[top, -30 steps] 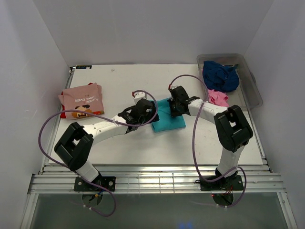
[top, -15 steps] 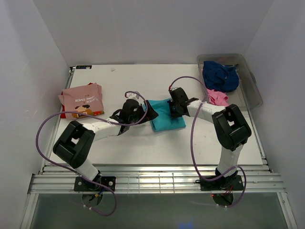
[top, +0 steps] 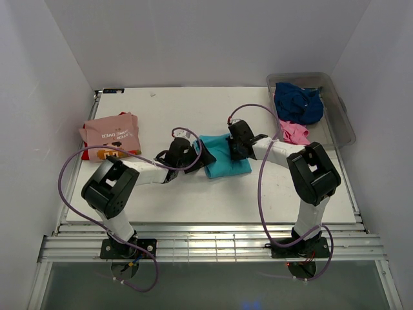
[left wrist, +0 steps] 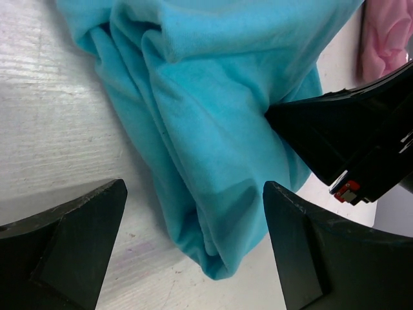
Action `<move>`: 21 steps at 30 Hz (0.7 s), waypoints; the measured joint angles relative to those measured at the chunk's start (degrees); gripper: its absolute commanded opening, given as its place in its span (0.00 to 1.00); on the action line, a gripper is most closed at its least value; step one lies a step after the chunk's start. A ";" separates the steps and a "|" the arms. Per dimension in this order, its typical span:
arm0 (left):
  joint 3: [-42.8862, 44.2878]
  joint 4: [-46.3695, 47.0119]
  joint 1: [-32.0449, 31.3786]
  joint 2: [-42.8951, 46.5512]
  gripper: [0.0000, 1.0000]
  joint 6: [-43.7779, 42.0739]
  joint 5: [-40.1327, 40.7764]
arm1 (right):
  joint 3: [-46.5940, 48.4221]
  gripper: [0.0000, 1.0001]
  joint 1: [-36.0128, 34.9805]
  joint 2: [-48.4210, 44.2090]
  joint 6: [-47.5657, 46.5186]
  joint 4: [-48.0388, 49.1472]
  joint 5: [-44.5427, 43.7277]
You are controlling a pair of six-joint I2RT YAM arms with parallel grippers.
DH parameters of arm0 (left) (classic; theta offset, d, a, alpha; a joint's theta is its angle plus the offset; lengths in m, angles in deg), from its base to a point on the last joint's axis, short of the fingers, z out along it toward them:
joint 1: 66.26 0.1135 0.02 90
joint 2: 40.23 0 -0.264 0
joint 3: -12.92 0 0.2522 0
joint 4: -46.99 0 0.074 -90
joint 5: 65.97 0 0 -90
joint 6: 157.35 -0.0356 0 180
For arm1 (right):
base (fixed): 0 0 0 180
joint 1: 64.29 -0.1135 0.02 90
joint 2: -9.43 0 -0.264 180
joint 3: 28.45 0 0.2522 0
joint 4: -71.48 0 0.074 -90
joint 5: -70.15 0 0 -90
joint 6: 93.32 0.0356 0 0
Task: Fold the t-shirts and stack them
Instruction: Put the neatly folded tshirt into the corner of the board with the left arm
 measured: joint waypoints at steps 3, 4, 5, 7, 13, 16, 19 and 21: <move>0.09 2.58 0.04 -1.27 0.98 0.48 -0.74 | -0.35 0.08 -0.44 -0.17 0.02 0.24 -0.46; 0.22 3.28 0.04 -1.73 0.98 0.70 -1.03 | -0.50 0.08 -0.70 -0.26 0.04 0.28 -0.52; 0.52 4.11 0.04 -2.32 0.98 1.01 -1.36 | -0.68 0.08 -1.01 -0.39 0.11 0.37 -0.57; 1.29 5.95 0.04 -3.93 0.98 1.81 -2.10 | -0.96 0.08 -1.68 -0.57 0.22 0.50 -0.70; 4.59 9.51 0.02 -8.31 0.98 3.41 -3.58 | -1.73 0.08 -4.31 -1.20 1.20 0.52 -1.68; 7.06 10.32 -0.11 -10.62 0.98 3.93 -4.04 | -2.69 0.08 -5.11 -1.90 1.60 0.76 -2.12; 8.94 10.64 -0.72 -12.26 0.90 4.20 -3.89 | -3.87 0.08 -5.33 -2.73 2.12 1.16 -2.32; 9.97 10.64 -1.22 -13.49 0.58 4.35 -3.76 | -4.59 0.08 -5.33 -3.28 2.47 1.38 -2.45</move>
